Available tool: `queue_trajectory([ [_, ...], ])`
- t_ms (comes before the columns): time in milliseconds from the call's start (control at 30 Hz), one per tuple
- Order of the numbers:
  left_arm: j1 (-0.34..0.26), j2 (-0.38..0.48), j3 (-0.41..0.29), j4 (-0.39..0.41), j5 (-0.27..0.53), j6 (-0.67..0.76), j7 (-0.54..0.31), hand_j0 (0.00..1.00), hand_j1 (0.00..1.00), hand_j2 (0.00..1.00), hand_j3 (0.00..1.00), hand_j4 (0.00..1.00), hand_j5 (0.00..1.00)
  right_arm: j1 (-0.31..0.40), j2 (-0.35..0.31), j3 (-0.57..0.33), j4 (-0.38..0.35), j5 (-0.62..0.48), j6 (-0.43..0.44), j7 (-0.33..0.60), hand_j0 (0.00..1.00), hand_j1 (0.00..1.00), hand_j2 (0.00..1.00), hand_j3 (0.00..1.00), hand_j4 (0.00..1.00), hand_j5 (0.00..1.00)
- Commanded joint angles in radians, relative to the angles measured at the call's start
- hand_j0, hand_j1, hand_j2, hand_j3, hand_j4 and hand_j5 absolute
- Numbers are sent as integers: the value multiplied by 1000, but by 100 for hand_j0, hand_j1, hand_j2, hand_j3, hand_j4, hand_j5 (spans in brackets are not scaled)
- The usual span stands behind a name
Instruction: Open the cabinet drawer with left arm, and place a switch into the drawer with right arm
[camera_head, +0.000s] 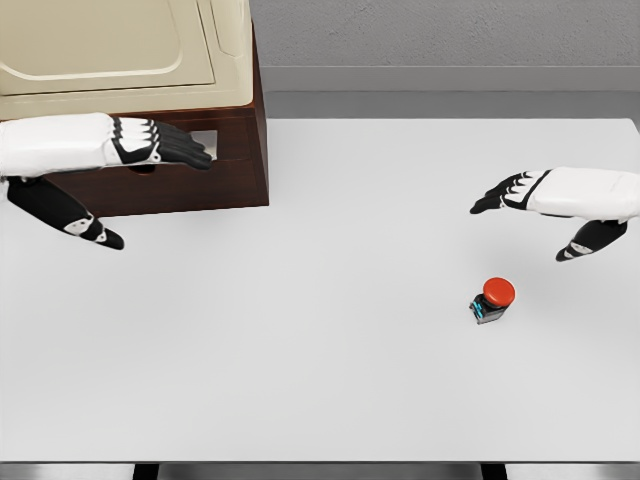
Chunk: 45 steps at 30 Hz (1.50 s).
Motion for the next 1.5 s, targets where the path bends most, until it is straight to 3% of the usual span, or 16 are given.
queue_trajectory([
  [0, 0, -33, -3, -1, -1, 3, 0, 100, 100, 100, 100, 100, 100, 0, -6, 0, 0, 13, -39, 0, 100, 100, 100, 100, 100, 100],
  [67, 1, -33, -5, -1, -57, 3, -2, 100, 100, 100, 100, 100, 100, 0, -6, 0, 6, 18, -44, 0, 100, 100, 100, 100, 100, 100],
  [267, 6, 6, -11, -1, -75, 3, -2, 100, 100, 100, 100, 100, 100, 2, -19, 3, 34, 25, -50, 0, 100, 100, 100, 100, 100, 100],
  [367, 1, 32, -12, -1, 21, 3, -2, 100, 100, 100, 100, 100, 100, 5, -21, 11, 33, 25, -38, 0, 100, 100, 100, 100, 100, 100],
  [467, -5, 9, -26, -1, 32, 3, -2, 100, 100, 100, 100, 100, 100, 9, -19, 14, 22, 25, -34, 0, 100, 100, 100, 100, 100, 100],
  [500, -14, -40, -29, -1, 32, 3, -2, 100, 100, 100, 100, 100, 100, 18, -19, 18, 13, 25, -36, 0, 100, 100, 100, 100, 100, 100],
  [567, -29, -27, -29, 0, 28, 3, -2, 100, 100, 100, 100, 100, 100, 41, -26, 21, 2, 27, -37, 0, 100, 100, 100, 100, 100, 100],
  [633, -54, -34, -29, -1, -6, 3, -2, 100, 100, 100, 100, 100, 100, 46, -29, 23, 0, 25, -42, 0, 100, 100, 100, 100, 100, 100],
  [700, -66, -53, -25, -1, -98, 3, -2, 100, 100, 100, 100, 100, 100, 48, -29, 40, 0, 25, -47, 0, 100, 100, 100, 100, 100, 100],
  [767, -95, -77, -25, -1, -118, 3, -2, 100, 100, 100, 100, 100, 100, 60, -21, 40, 0, 25, -54, 0, 100, 100, 100, 100, 100, 100],
  [833, -92, -65, -34, -1, -106, 3, -2, 100, 100, 100, 100, 100, 100, 68, -19, 40, -4, 25, -56, 0, 100, 100, 100, 100, 100, 100],
  [1000, -106, -33, -100, -1, 15, 3, -2, 100, 100, 100, 100, 100, 100, 66, -13, 57, -15, 25, -58, 0, 100, 100, 100, 100, 100, 100],
  [1100, -106, 27, -104, -1, 84, 3, -2, 100, 100, 100, 100, 100, 100, 66, 8, 64, -13, 25, -58, 0, 100, 100, 100, 100, 100, 100],
  [1233, -109, 24, -104, -1, 87, 3, -2, 100, 100, 100, 100, 100, 100, 68, 47, 80, -4, 27, -58, 0, 100, 100, 100, 100, 100, 100],
  [1467, -149, 13, -103, -1, 75, 3, -2, 98, 98, 98, 98, 98, 98, 71, 51, 109, 10, 25, -58, 0, 100, 100, 100, 100, 100, 100],
])
